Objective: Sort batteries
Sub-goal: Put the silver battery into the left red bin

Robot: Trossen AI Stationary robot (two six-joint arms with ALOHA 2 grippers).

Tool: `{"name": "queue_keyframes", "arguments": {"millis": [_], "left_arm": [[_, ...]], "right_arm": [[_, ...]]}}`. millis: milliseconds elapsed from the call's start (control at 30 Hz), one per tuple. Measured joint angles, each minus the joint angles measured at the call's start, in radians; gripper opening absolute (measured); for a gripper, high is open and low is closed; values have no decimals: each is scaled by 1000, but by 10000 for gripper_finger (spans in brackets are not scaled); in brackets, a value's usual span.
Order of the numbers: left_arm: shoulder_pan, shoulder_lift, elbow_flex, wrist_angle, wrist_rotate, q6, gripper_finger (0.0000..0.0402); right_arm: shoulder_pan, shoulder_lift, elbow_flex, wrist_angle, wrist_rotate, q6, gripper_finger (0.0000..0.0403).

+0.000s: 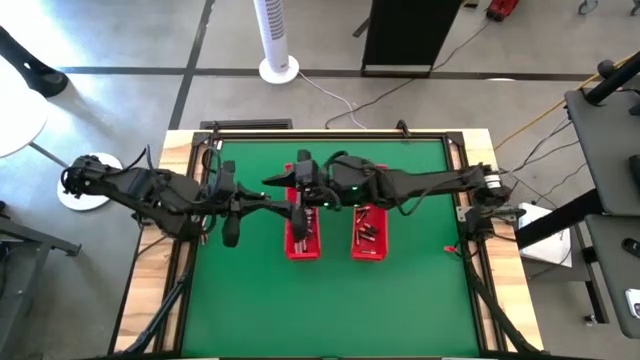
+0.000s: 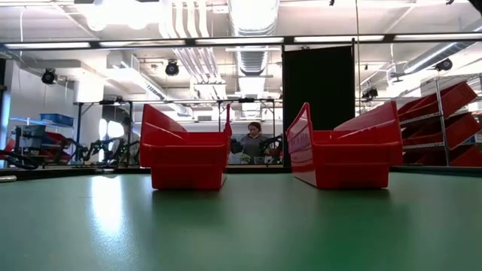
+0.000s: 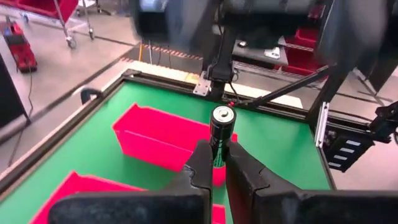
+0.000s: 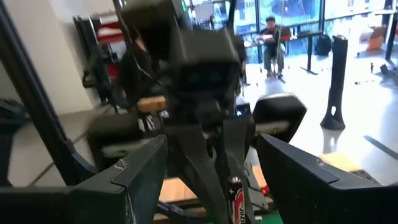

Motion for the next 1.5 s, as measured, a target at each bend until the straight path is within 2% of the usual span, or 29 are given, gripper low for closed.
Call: {"name": "queue_keyframes", "arguments": {"millis": [133, 300, 533, 667, 767, 867, 1167, 1500], "left_arm": [[0, 23, 47, -1, 3, 50, 1], [-1, 43, 111, 0, 18, 94, 1], [-5, 45, 155, 8, 25, 135, 1], [-5, 45, 144, 12, 25, 131, 1], [-5, 42, 127, 21, 27, 116, 2], [-5, 41, 118, 31, 27, 108, 2], [-5, 45, 109, 49, 33, 102, 2], [-10, 45, 109, 67, 62, 128, 1]], "right_arm": [[0, 47, 85, -68, 1, -23, 242], [-3, 58, 113, -100, 1, -11, 228], [-5, 57, 110, -107, 0, -15, 167], [-5, 57, 108, -105, -5, -16, 124], [-4, 51, 107, -116, -10, -36, 109], [-4, 45, 110, -133, -10, -47, 113], [-5, 32, 132, -143, 5, -70, 173], [-3, 21, 156, -133, -52, -82, 176]]}}
